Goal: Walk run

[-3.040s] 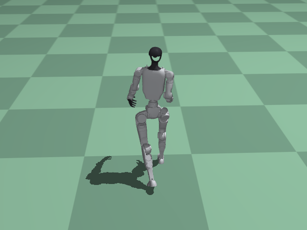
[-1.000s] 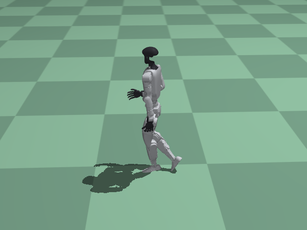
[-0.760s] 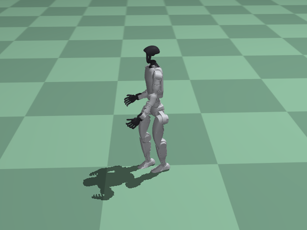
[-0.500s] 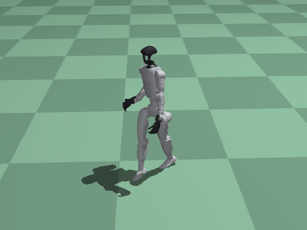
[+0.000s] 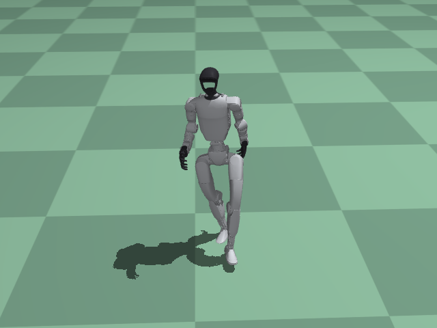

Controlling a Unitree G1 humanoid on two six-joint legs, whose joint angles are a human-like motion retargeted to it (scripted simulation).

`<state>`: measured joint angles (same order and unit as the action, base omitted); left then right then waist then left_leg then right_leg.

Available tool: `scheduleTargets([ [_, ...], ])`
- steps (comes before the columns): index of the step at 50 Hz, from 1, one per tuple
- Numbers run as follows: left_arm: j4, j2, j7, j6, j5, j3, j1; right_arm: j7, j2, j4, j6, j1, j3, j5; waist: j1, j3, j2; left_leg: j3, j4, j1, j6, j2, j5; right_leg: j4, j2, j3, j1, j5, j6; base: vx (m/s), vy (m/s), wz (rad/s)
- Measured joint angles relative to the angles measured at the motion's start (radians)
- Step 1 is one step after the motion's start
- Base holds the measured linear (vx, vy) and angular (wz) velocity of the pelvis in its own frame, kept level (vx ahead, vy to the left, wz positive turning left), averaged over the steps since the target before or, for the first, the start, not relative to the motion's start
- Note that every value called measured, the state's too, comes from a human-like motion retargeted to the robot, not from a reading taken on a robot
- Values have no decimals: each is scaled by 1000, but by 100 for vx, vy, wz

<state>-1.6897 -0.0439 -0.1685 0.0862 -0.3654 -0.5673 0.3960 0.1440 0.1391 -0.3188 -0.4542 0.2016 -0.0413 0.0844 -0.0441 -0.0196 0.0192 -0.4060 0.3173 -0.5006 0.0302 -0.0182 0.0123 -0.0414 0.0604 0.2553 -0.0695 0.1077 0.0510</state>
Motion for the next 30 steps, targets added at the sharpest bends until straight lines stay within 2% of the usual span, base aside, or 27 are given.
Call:
scheduleTargets([
  [3,-3,40,-42,30,78,-33,-10,1,-8,5,-5,-9,3,-10,-1,-7,8,-8,-145,-18,15,76,-41,9,8,37,-29,-24,-20,64,-10,54],
  [5,-2,61,-62,45,100,-44,-25,2,-17,-1,-8,-10,-2,-8,2,-11,28,-17,-175,-7,90,107,-19,-4,-9,52,-46,-63,-33,86,-10,21],
  [7,8,69,-69,52,103,-43,-44,6,-32,-16,-7,-5,-11,-4,16,-16,45,1,-164,22,117,120,8,-29,-17,52,-63,-141,-42,91,-11,-18],
  [10,33,56,-78,60,94,-19,-73,15,-60,-42,-8,25,-22,-17,21,-40,68,8,-161,70,123,119,10,-87,-38,66,-81,-363,-42,107,-13,-12],
  [12,53,26,-73,58,91,7,-105,10,-78,-50,-13,66,-43,-32,9,-53,63,67,-125,84,141,104,-34,-185,-58,102,-70,-546,-3,104,-16,15],
  [13,68,13,-66,59,85,20,-125,1,-80,-48,-14,87,-56,-34,2,-51,53,80,-112,109,149,94,-61,-281,-79,125,-51,-610,24,99,-17,52],
  [14,89,0,-57,61,79,32,-149,-3,-77,-46,-14,101,-61,-33,-13,-41,54,81,-107,148,162,107,-88,-435,-115,142,-12,-631,54,98,-18,90],
  [15,113,-12,-46,63,73,45,-175,-5,-73,-43,-14,111,-63,-31,-33,-27,59,76,-105,192,177,132,-114,-619,-161,155,37,-631,86,85,-18,129],
  [17,192,-24,-18,74,81,61,-233,14,-71,-36,-14,116,-62,-31,-77,-24,34,142,-144,254,177,135,-131,-714,-97,87,117,-631,55,74,-21,97],
  [18,242,-27,-8,86,92,66,-261,26,-71,-31,-14,118,-63,-32,-72,-31,-12,160,-161,261,168,80,-132,-672,-30,64,147,-630,42,86,-26,21],
  [20,351,-24,-6,133,130,95,-317,40,-61,-19,-14,124,-53,-33,-76,-30,-55,186,-159,284,160,40,-157,-689,53,-34,244,-540,-15,91,-26,29],
  [22,487,-23,-27,196,197,134,-370,42,-52,-1,-20,127,-34,-26,-113,-23,-72,235,-180,326,167,56,-176,-713,59,-65,353,-431,-60,83,-23,109],
  [25,715,-23,-62,266,339,211,-424,44,-38,30,-27,138,-14,-11,-180,-9,-71,300,-216,398,187,106,-196,-675,-11,-72,493,-286,-100,87,-28,118],
  [30,1042,-26,-109,358,529,307,-454,56,-18,51,-36,154,12,15,-270,16,-49,363,-255,549,189,175,-230,-364,-162,-110,613,-236,-175,94,-37,74],
])
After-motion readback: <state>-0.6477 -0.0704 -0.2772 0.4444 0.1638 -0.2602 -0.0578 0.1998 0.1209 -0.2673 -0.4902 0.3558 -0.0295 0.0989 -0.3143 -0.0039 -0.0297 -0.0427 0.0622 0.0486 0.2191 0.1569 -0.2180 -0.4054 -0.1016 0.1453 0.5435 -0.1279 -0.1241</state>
